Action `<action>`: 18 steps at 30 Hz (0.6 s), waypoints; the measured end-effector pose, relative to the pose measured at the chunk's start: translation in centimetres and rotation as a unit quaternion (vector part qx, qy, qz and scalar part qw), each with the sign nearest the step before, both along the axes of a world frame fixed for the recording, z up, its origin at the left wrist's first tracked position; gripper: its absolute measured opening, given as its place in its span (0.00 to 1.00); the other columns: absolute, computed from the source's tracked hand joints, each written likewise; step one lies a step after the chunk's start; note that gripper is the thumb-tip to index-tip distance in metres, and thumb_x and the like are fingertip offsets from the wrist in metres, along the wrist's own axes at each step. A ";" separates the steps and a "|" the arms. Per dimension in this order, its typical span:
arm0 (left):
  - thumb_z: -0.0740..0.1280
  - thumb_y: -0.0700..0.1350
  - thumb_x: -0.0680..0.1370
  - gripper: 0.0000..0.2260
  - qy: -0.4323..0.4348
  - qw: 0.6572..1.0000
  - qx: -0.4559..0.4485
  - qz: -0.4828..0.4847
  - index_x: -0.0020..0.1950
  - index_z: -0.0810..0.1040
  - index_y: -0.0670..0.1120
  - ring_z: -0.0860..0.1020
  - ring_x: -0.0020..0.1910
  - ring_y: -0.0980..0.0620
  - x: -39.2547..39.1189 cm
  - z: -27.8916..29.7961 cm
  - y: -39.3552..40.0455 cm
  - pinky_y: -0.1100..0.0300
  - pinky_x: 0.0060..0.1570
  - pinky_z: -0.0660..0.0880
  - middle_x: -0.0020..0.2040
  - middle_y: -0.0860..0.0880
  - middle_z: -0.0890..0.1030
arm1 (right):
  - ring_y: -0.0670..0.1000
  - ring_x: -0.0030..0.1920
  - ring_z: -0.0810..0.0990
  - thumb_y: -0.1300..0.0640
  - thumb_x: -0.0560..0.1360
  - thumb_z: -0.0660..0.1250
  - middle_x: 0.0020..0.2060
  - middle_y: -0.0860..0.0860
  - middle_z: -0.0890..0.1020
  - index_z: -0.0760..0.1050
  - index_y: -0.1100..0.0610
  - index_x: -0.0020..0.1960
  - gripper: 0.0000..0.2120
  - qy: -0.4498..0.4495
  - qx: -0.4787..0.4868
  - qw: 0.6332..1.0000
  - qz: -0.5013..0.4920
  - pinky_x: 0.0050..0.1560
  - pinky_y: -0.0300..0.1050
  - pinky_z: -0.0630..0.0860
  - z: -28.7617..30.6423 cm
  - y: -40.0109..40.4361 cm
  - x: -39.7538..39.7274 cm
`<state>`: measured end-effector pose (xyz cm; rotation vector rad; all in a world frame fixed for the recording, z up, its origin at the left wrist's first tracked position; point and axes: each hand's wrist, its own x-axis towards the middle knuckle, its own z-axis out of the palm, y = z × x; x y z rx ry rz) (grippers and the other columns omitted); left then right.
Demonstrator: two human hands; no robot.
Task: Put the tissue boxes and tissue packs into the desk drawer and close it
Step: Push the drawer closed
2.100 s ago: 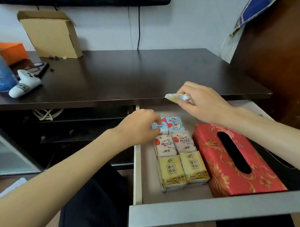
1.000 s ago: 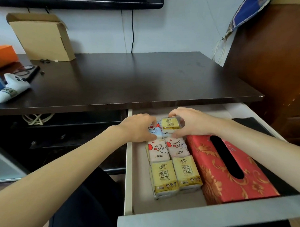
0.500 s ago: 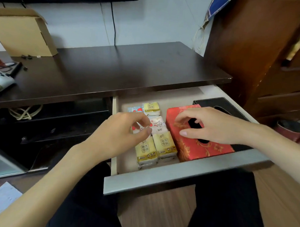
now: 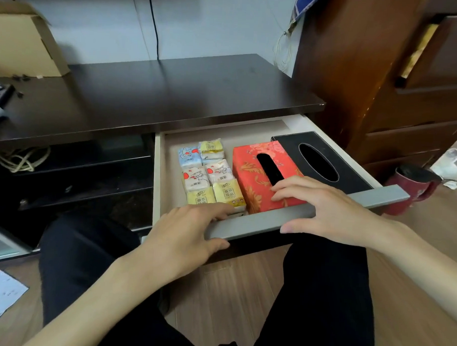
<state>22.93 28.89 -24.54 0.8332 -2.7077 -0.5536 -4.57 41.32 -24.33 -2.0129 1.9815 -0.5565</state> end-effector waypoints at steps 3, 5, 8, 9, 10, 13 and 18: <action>0.75 0.56 0.72 0.26 0.000 1.000 -0.021 0.008 0.68 0.71 0.65 0.75 0.63 0.57 0.0 -0.3 -0.2 0.51 0.57 0.75 0.61 0.65 0.78 | 0.35 0.71 0.67 0.32 0.71 0.70 0.68 0.29 0.70 0.76 0.38 0.67 0.26 -0.006 -0.006 1.000 0.004 0.67 0.47 0.71 -0.5 -0.4 0.0; 0.74 0.56 0.72 0.25 -0.008 0.999 -0.031 0.005 0.68 0.72 0.64 0.74 0.64 0.57 -0.2 -0.4 -0.5 0.51 0.57 0.74 0.63 0.65 0.78 | 0.33 0.70 0.66 0.31 0.71 0.67 0.68 0.28 0.69 0.76 0.38 0.67 0.27 0.003 -0.011 1.000 -0.002 0.67 0.48 0.71 -0.7 -0.6 0.0; 0.72 0.56 0.74 0.24 -0.023 0.999 -0.039 -0.005 0.69 0.73 0.63 0.73 0.64 0.57 -0.3 -0.2 -0.6 0.51 0.57 0.74 0.63 0.65 0.77 | 0.33 0.71 0.65 0.34 0.72 0.69 0.69 0.28 0.69 0.76 0.37 0.69 0.26 0.013 -0.007 1.000 -0.009 0.68 0.51 0.71 -0.7 -0.5 0.2; 0.72 0.55 0.74 0.24 -0.025 0.999 -0.041 -0.007 0.69 0.73 0.62 0.73 0.64 0.57 -0.3 -0.2 -0.6 0.51 0.57 0.74 0.63 0.65 0.77 | 0.34 0.71 0.65 0.35 0.73 0.70 0.70 0.28 0.69 0.76 0.38 0.69 0.25 0.017 -0.011 1.000 -0.012 0.68 0.52 0.71 -0.7 -0.5 0.3; 0.72 0.55 0.74 0.23 -0.025 0.999 -0.044 -0.010 0.69 0.73 0.61 0.73 0.63 0.57 -0.4 -0.3 -0.6 0.51 0.56 0.74 0.63 0.64 0.77 | 0.34 0.72 0.65 0.37 0.74 0.71 0.70 0.30 0.69 0.76 0.38 0.70 0.25 0.019 -0.017 1.000 -0.014 0.69 0.52 0.72 -0.8 -0.4 0.3; 0.71 0.54 0.75 0.23 -0.026 0.998 -0.051 -0.014 0.69 0.73 0.60 0.74 0.63 0.56 -0.7 -0.3 -0.7 0.50 0.55 0.75 0.63 0.64 0.77 | 0.35 0.73 0.65 0.40 0.75 0.71 0.72 0.32 0.71 0.76 0.41 0.71 0.25 0.019 -0.041 0.999 -0.019 0.69 0.52 0.72 -1.2 -0.3 0.6; 0.71 0.54 0.76 0.23 -0.027 0.998 -0.059 -0.017 0.70 0.73 0.60 0.73 0.63 0.56 -0.9 -0.5 -1.1 0.51 0.55 0.75 0.63 0.64 0.76 | 0.36 0.73 0.66 0.40 0.75 0.70 0.72 0.34 0.71 0.76 0.42 0.71 0.25 0.015 -0.057 0.998 -0.017 0.69 0.49 0.72 -1.7 -0.8 0.3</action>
